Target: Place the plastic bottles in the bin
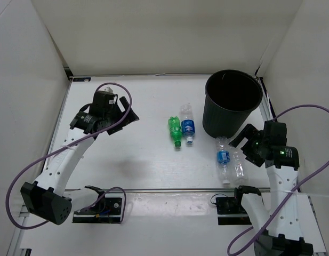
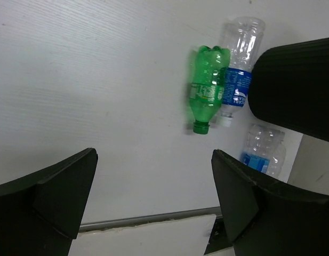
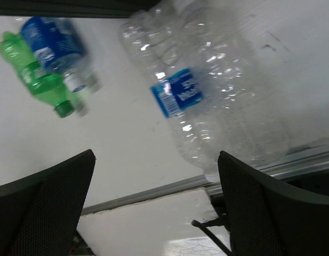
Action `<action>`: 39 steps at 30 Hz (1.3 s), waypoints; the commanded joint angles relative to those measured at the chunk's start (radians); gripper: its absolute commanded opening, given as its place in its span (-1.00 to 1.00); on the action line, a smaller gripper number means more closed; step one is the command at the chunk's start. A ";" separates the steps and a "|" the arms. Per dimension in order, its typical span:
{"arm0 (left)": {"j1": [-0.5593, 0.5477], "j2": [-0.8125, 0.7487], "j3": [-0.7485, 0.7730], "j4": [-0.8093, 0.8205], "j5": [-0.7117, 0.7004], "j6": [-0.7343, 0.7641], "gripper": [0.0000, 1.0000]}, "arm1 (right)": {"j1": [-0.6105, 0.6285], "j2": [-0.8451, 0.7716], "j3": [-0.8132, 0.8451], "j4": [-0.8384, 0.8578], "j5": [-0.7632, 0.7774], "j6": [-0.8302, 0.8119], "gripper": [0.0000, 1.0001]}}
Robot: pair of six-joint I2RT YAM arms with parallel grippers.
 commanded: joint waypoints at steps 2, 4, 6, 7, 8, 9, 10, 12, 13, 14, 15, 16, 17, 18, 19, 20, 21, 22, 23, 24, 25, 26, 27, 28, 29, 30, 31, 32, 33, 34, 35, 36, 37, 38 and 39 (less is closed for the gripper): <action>-0.002 -0.049 0.004 0.025 0.069 0.065 1.00 | 0.009 0.049 -0.043 0.021 0.170 -0.010 0.98; 0.009 -0.049 -0.006 -0.007 0.096 0.077 1.00 | 0.009 0.087 -0.043 0.021 0.179 0.024 0.98; 0.000 -0.049 -0.016 -0.030 0.096 0.087 1.00 | 0.009 0.116 -0.054 0.036 0.179 0.033 0.98; 0.000 -0.060 -0.016 -0.030 0.096 0.087 1.00 | 0.009 0.148 -0.054 0.045 0.179 0.033 0.98; -0.009 -0.077 -0.025 -0.040 0.083 0.087 1.00 | 0.009 0.165 -0.063 0.056 0.179 0.042 0.98; -0.009 -0.087 -0.038 -0.040 0.083 0.087 1.00 | 0.009 0.181 -0.063 0.068 0.179 0.042 0.98; -0.009 -0.098 -0.047 -0.040 0.072 0.087 1.00 | 0.009 0.211 -0.063 0.069 0.179 0.026 0.98; -0.009 -0.127 -0.087 -0.040 0.072 0.087 1.00 | 0.009 0.221 -0.052 0.110 0.170 0.003 0.98; -0.009 -0.127 -0.101 -0.040 0.072 0.087 1.00 | 0.009 0.236 -0.052 0.119 0.170 -0.010 0.98; -0.009 -0.138 -0.114 -0.040 0.072 0.087 1.00 | 0.009 0.253 -0.052 0.136 0.170 -0.010 0.98; -0.009 -0.138 -0.136 -0.040 0.072 0.087 1.00 | 0.009 0.262 -0.052 0.136 0.170 -0.010 0.98; -0.009 -0.147 -0.147 -0.040 0.072 0.087 1.00 | 0.009 0.281 -0.052 0.148 0.170 -0.010 0.98; -0.009 -0.147 -0.156 -0.052 0.072 0.087 1.00 | 0.009 0.291 -0.052 0.148 0.170 -0.010 0.98; -0.009 -0.147 -0.165 -0.052 0.072 0.087 1.00 | 0.009 0.301 -0.072 0.165 0.170 -0.010 0.98; -0.009 -0.158 -0.174 -0.052 0.072 0.087 1.00 | 0.009 0.322 -0.072 0.174 0.161 -0.010 0.98; -0.009 -0.158 -0.188 -0.052 0.072 0.097 1.00 | 0.009 0.333 -0.086 0.174 0.161 -0.010 0.98; -0.009 -0.169 -0.188 -0.052 0.072 0.097 1.00 | 0.009 0.342 -0.095 0.174 0.171 -0.010 0.98; -0.009 -0.169 -0.200 -0.052 0.072 0.097 1.00 | 0.009 0.351 -0.113 0.174 0.171 -0.010 0.98; -0.009 -0.169 -0.200 -0.052 0.072 0.097 1.00 | 0.009 0.365 -0.123 0.185 0.184 -0.010 0.98; -0.009 -0.169 -0.210 -0.061 0.072 0.106 1.00 | 0.009 0.365 -0.132 0.185 0.203 -0.001 0.98; -0.009 -0.169 -0.210 -0.061 0.072 0.107 1.00 | 0.009 0.374 -0.132 0.185 0.204 -0.001 0.98; -0.009 -0.169 -0.210 -0.061 0.072 0.107 1.00 | 0.009 0.374 -0.143 0.196 0.213 -0.001 0.98; -0.009 -0.169 -0.210 -0.061 0.072 0.107 1.00 | 0.009 0.385 -0.143 0.196 0.213 -0.001 0.98; -0.009 -0.169 -0.210 -0.061 0.072 0.107 1.00 | 0.009 0.396 -0.143 0.196 0.213 -0.001 0.95; -0.009 -0.169 -0.210 -0.061 0.072 0.107 1.00 | 0.009 0.405 -0.143 0.196 0.223 -0.001 0.92; -0.009 -0.169 -0.210 -0.061 0.072 0.107 1.00 | 0.000 0.428 -0.143 0.196 0.224 0.008 0.89; -0.009 -0.169 -0.210 -0.061 0.072 0.107 1.00 | 0.000 0.440 -0.143 0.196 0.236 0.009 0.86; -0.009 -0.160 -0.210 -0.061 0.072 0.107 1.00 | 0.000 0.454 -0.143 0.196 0.236 0.009 0.82; -0.009 -0.160 -0.210 -0.061 0.072 0.107 1.00 | 0.000 0.480 -0.143 0.196 0.236 0.009 0.80; -0.009 -0.160 -0.210 -0.061 0.072 0.107 1.00 | 0.000 0.491 -0.143 0.196 0.236 0.009 0.74; -0.009 -0.147 -0.210 -0.061 0.072 0.107 1.00 | 0.000 0.501 -0.143 0.196 0.248 0.009 0.74; -0.009 -0.138 -0.201 -0.061 0.072 0.116 1.00 | 0.000 0.521 -0.143 0.196 0.248 0.009 0.71; -0.009 -0.138 -0.200 -0.061 0.072 0.116 1.00 | 0.000 0.532 -0.143 0.205 0.259 0.009 0.70; -0.009 -0.129 -0.200 -0.061 0.072 0.116 1.00 | 0.000 0.550 -0.143 0.205 0.268 0.009 0.60; -0.009 -0.118 -0.200 -0.061 0.072 0.116 1.00 | -0.011 0.551 -0.143 0.205 0.268 0.009 0.53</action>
